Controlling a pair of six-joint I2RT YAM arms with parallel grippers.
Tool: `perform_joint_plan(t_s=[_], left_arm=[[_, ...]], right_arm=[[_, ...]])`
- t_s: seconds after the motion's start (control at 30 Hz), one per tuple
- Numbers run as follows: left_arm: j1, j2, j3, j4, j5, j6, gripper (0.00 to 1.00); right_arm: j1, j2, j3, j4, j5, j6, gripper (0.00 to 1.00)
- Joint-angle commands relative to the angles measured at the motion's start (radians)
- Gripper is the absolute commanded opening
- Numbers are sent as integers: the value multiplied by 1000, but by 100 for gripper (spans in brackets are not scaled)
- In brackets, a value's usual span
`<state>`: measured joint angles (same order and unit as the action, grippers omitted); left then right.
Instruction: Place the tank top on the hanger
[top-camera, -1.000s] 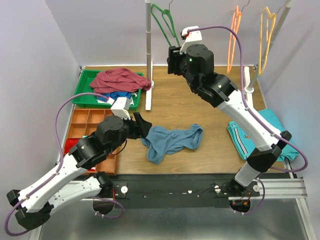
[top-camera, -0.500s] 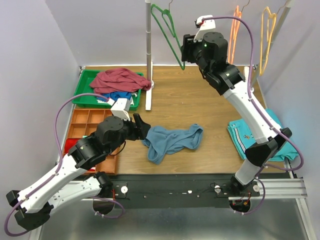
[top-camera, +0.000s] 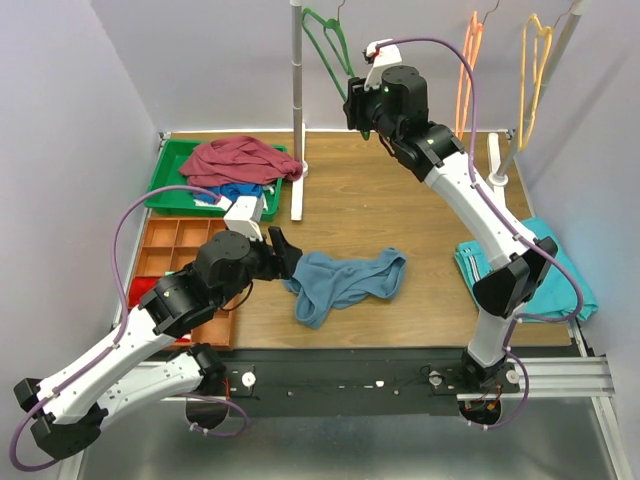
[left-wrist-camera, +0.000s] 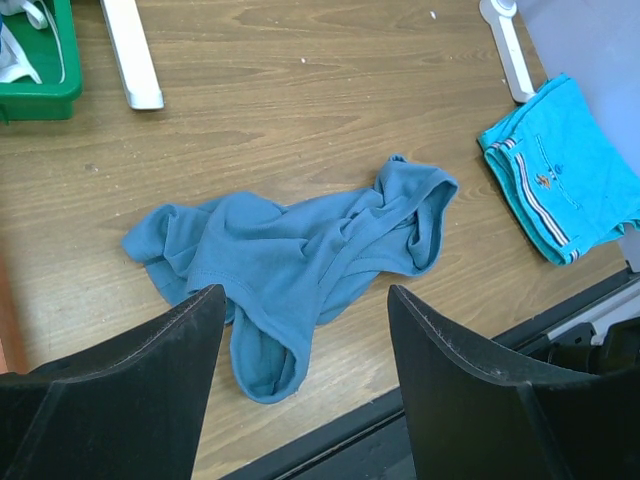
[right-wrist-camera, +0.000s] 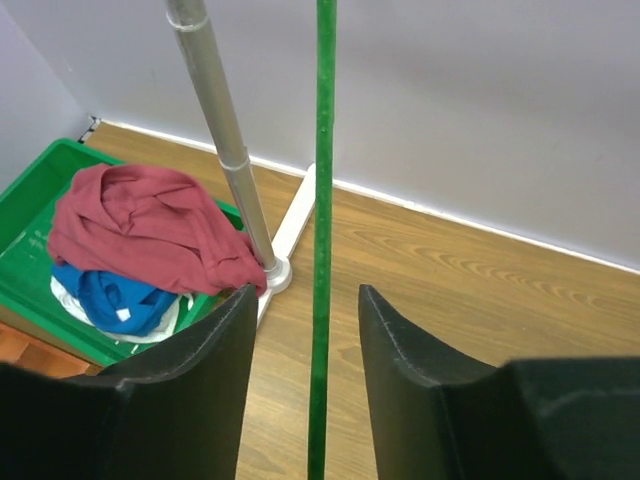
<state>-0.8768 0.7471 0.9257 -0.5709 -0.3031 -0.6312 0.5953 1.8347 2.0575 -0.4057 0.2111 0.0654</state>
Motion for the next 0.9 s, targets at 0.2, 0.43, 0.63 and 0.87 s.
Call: perform_joint_plan(t_s=[0.2, 0.43, 0.63, 0.87], left_arm=[[6, -15, -19, 13, -22, 13, 74], [6, -9, 5, 8, -25, 16, 73], [6, -2, 12, 8, -24, 16, 72], [6, 11, 25, 6, -31, 19, 72]], right_arm=[[-5, 3, 44, -7, 40, 13, 6], [-5, -20, 47, 1, 60, 7, 1], [-5, -67, 18, 30, 65, 2, 1], [-5, -91, 35, 68, 53, -1, 1]])
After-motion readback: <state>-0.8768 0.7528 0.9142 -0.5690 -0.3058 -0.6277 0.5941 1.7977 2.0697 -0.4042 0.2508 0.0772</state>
